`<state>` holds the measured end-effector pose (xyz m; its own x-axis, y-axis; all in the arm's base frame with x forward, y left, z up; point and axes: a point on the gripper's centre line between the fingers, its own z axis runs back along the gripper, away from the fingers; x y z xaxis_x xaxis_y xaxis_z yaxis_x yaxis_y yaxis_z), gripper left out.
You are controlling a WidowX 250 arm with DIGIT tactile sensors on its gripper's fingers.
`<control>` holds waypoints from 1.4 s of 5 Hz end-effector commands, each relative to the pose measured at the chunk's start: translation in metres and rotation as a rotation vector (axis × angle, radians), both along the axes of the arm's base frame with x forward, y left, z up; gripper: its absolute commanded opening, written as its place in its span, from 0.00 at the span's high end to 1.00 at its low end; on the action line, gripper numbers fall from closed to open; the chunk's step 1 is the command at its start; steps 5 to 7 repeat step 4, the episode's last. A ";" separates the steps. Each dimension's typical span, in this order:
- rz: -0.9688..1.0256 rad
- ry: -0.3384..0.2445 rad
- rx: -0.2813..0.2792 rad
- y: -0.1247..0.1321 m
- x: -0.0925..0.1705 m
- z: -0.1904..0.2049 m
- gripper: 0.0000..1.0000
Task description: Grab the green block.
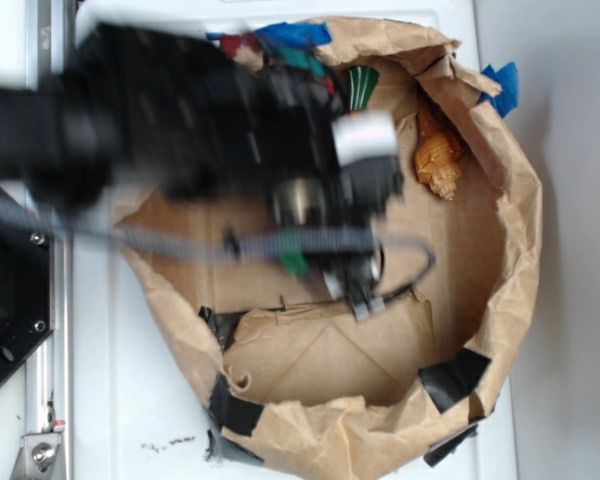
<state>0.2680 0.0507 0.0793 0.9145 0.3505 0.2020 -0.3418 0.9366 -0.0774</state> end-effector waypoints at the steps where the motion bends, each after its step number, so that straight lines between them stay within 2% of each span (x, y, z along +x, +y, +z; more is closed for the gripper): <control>1: -0.083 -0.003 -0.025 0.010 0.004 0.075 1.00; 2: -0.127 -0.015 -0.022 -0.009 0.001 0.103 1.00; 3: -0.127 -0.005 -0.048 -0.020 -0.003 0.111 1.00; 4: -0.133 0.014 -0.076 -0.027 0.004 0.107 1.00; 7: -0.133 0.014 -0.076 -0.027 0.004 0.107 1.00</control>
